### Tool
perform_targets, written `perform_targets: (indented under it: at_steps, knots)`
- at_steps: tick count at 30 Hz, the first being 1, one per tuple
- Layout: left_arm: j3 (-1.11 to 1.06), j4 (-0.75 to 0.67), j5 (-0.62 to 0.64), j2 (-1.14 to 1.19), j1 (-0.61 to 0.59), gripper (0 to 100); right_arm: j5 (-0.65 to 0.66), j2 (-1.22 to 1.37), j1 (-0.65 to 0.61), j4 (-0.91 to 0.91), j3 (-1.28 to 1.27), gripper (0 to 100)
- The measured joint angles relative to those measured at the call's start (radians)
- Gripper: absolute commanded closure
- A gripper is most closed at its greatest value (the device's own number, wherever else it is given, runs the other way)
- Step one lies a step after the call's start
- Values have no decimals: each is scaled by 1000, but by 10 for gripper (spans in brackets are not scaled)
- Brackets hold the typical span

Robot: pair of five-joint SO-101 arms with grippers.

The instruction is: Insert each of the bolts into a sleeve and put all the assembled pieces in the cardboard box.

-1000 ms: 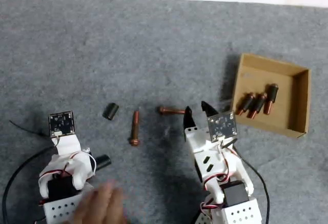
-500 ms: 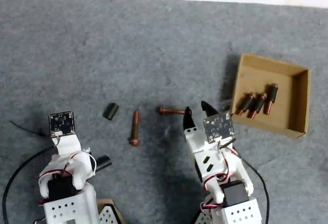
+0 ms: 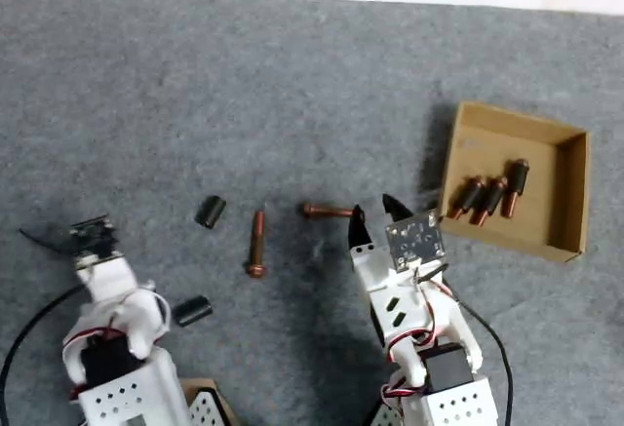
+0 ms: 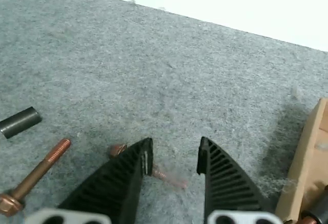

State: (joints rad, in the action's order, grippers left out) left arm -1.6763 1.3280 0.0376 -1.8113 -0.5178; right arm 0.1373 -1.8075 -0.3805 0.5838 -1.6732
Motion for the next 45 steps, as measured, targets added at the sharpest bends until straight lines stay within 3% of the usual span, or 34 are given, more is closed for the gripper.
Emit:
perform_targets:
  at_steps: [4,10,14,19,22,28,34,45]
  knots:
    - [8,-91,-2,0,-170,993,0,0,0,0,0,865]
    - [8,-195,-2,0,-571,993,0,0,0,37,0,865]
    - [8,-180,-2,0,-795,992,2,0,-123,120,2,864]
    - [5,-170,-2,0,-816,990,23,52,-342,216,94,861]
    - [5,-167,-12,0,-816,991,77,184,-384,212,187,861]
    - [3,-164,-150,0,-816,993,94,655,-500,137,445,844]
    - [0,-164,-166,0,-816,993,101,1122,-703,104,713,661]
    - [0,-164,-169,0,-816,993,210,1772,-853,104,1036,659]
